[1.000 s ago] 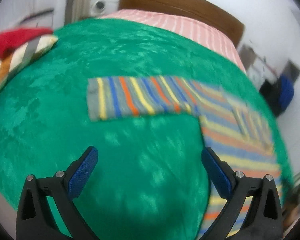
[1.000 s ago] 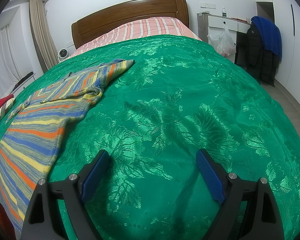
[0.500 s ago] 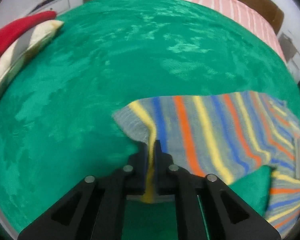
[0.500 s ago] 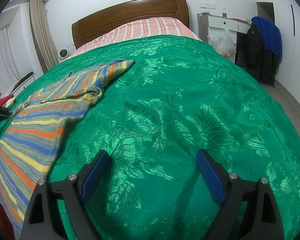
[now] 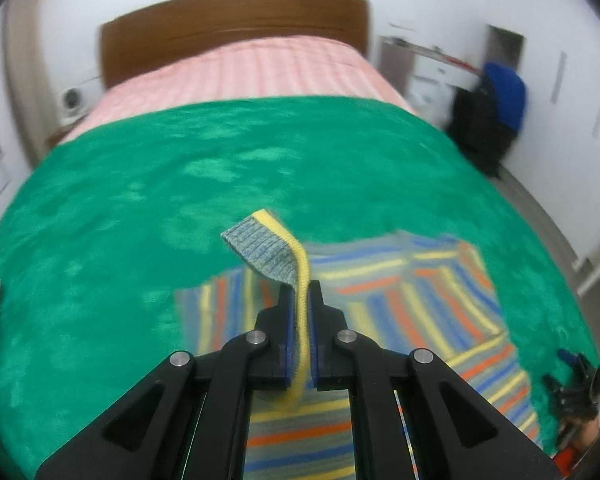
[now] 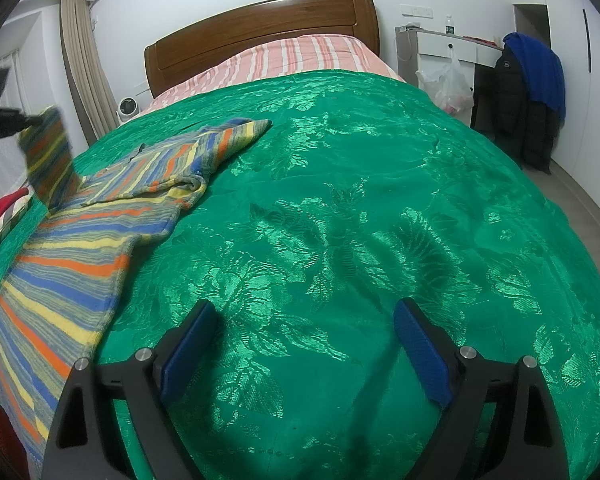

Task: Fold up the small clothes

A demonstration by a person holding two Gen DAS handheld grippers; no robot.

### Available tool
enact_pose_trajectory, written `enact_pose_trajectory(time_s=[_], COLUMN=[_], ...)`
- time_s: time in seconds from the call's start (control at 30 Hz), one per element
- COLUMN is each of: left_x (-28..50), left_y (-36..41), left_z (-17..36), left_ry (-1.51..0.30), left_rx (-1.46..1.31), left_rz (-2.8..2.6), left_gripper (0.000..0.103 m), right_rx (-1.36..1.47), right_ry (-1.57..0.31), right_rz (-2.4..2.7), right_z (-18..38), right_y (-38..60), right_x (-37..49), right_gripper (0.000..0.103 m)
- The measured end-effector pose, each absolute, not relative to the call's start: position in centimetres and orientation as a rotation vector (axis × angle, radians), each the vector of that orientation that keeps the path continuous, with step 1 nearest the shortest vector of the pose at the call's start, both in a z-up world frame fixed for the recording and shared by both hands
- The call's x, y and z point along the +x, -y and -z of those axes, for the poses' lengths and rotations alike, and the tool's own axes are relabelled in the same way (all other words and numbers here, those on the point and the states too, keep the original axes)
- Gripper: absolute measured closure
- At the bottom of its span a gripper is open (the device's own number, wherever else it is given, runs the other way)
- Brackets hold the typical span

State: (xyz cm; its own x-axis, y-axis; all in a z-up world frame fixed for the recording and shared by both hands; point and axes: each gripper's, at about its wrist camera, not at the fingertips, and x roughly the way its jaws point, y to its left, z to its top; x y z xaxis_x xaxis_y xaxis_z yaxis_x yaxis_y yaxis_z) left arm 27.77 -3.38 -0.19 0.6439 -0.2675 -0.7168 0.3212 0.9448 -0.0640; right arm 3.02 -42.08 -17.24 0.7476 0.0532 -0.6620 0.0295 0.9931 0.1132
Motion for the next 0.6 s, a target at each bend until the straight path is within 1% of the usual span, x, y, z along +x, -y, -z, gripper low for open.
enact_pose_trajectory(time_s=[0.03,0.07,0.1,0.13,0.17,0.2,0.3,0.4,0.47,0.5,0.53,0.57,0.6], left_x=[27.9,27.9,27.4,27.1,26.8,26.0,24.9,26.4,27.2,27.5,27.7,28.0,28.3], left_y=[5.1,6.3,7.6,8.8,9.4,9.8,7.8,3.3,-0.4,-2.2,-3.1,-4.3,-4.8], left_z=[1.5,2.5,3.7,5.0,5.7,6.1,5.3,4.6,5.0,6.1,7.2,9.7,11.8], left_ry=[-0.829,-0.846,-0.870,-0.903,-0.917,-0.914,-0.892,-0.860,-0.863,-0.885,-0.910,-0.983,-1.053], left_rx=[0.069,0.062,0.054,0.052,0.055,0.057,0.023,-0.062,-0.124,-0.139,-0.133,-0.098,-0.069], left_rz=[0.372,0.393,0.419,0.453,0.473,0.496,0.505,0.384,0.266,0.206,0.165,0.090,0.033], left_gripper=[0.089,0.085,0.066,0.040,0.030,0.023,0.022,0.016,0.016,0.019,0.028,0.036,0.063], right_rx=[0.119,0.119,0.120,0.119,0.119,0.119,0.120,0.122,0.122,0.121,0.121,0.121,0.121], right_ry=[-0.727,-0.726,-0.726,-0.726,-0.727,-0.727,-0.726,-0.727,-0.727,-0.727,-0.728,-0.727,-0.727], right_rz=[-0.013,-0.013,-0.013,-0.013,-0.013,-0.013,-0.014,-0.018,-0.020,-0.020,-0.020,-0.019,-0.019], right_z=[17.2,17.2,17.3,17.2,17.2,17.2,17.2,17.2,17.3,17.3,17.3,17.3,17.3], right_y=[42.1,42.1,42.1,42.1,42.1,42.1,42.1,42.2,42.2,42.2,42.2,42.1,42.1], right_x=[3.0,3.0,3.0,3.0,3.0,3.0,3.0,3.2,3.2,3.3,3.4,3.3,3.3], right_gripper=[0.013,0.013,0.013,0.013,0.013,0.013,0.013,0.012,0.012,0.012,0.012,0.012,0.012])
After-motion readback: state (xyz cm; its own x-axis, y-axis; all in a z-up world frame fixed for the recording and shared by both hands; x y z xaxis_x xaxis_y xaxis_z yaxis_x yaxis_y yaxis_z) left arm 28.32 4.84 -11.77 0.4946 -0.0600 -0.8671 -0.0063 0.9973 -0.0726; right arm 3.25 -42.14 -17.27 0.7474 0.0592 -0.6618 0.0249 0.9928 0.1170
